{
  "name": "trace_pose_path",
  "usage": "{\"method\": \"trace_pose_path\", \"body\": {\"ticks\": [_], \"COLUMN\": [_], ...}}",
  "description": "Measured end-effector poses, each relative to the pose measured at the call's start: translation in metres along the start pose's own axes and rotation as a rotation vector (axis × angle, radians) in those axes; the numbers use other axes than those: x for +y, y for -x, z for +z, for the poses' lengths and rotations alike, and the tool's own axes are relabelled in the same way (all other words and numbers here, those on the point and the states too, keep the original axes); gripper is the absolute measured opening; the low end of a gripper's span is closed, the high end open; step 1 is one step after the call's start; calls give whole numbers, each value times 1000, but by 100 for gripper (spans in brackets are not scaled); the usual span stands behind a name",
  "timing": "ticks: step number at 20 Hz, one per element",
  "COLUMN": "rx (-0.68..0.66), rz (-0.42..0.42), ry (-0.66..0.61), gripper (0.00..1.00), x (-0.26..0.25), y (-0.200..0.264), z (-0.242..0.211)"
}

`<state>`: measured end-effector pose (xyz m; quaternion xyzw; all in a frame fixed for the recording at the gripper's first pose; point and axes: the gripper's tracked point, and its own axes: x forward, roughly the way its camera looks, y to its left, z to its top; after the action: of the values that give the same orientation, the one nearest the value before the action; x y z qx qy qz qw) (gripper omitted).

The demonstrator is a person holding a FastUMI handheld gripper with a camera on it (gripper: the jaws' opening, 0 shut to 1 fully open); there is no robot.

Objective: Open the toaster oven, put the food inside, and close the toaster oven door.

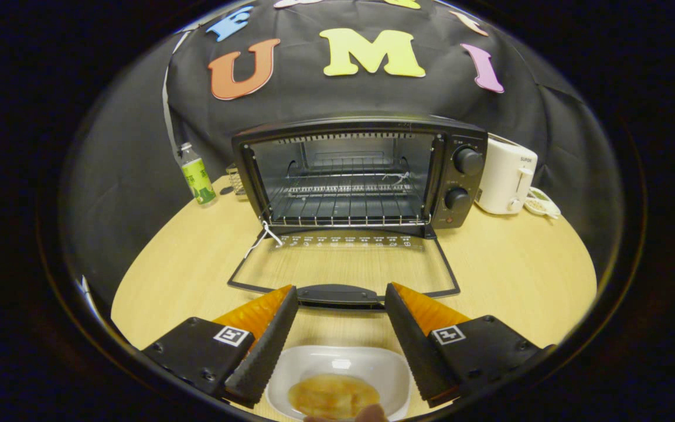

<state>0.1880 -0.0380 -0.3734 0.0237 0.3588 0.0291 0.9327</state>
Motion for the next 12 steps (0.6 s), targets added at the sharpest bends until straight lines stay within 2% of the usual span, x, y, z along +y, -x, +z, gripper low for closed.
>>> {"method": "trace_pose_path", "body": {"ticks": [3,8,12], "rx": [-30,-202,-285], "rz": [23,87,150], "ry": [0,41,75], "gripper": [99,100,100], "x": [2,4,4], "y": [16,74,119], "z": [4,16,2]}}
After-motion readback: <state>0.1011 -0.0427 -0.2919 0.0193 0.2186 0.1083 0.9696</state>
